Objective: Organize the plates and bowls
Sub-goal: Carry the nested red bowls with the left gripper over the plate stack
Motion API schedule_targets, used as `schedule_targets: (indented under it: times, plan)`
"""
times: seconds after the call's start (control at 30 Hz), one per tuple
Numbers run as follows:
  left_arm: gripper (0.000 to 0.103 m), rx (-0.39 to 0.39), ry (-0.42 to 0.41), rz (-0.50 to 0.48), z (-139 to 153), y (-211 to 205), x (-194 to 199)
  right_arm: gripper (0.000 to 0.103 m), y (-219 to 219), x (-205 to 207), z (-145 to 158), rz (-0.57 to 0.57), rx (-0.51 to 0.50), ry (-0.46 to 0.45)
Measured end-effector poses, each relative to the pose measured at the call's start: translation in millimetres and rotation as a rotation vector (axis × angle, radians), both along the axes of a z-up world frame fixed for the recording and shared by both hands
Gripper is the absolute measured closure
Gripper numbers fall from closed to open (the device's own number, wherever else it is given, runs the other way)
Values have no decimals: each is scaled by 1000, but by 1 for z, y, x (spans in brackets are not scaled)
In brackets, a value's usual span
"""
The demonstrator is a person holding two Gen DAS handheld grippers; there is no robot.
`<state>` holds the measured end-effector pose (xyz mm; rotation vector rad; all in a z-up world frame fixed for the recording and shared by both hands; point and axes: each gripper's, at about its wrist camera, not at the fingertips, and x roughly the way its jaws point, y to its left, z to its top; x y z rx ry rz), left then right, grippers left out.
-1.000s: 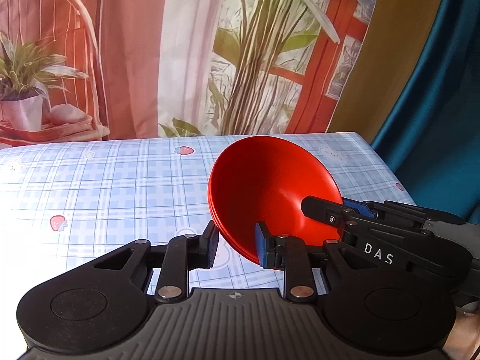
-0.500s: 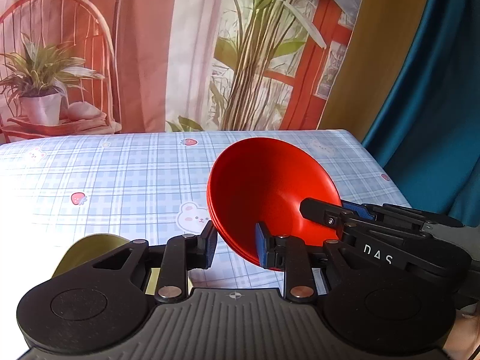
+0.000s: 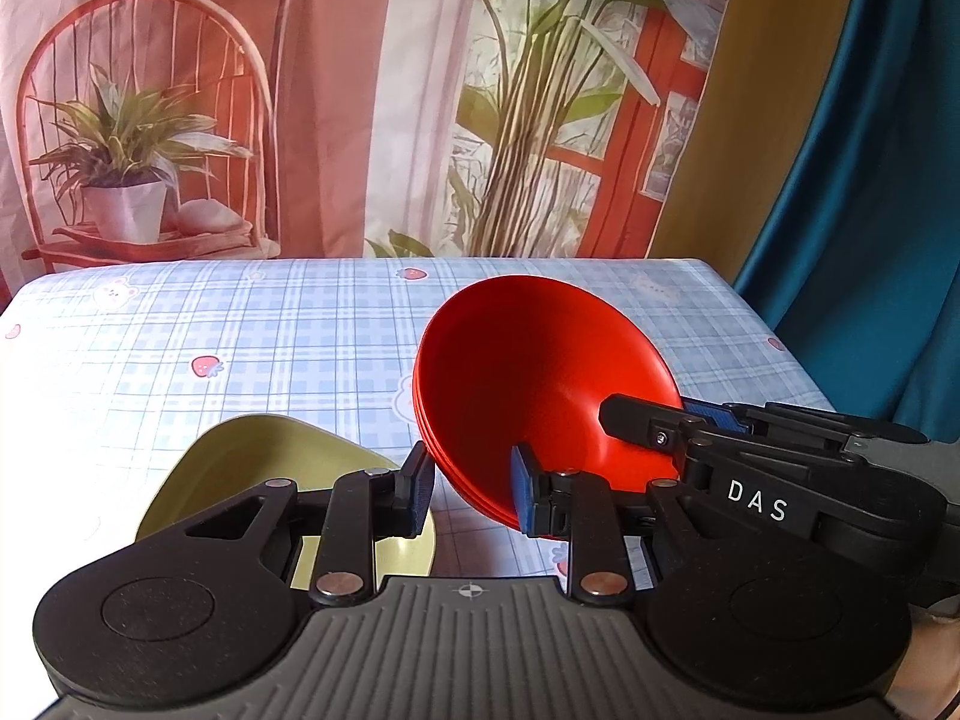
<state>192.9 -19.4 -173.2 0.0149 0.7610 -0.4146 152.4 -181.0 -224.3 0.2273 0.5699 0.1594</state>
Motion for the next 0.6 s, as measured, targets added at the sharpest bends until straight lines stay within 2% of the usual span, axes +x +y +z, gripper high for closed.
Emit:
schedule_targets:
  times: [0.6]
  plan:
    - [74, 2, -17, 45, 8, 32, -23, 87, 37, -11, 1, 61, -3, -4]
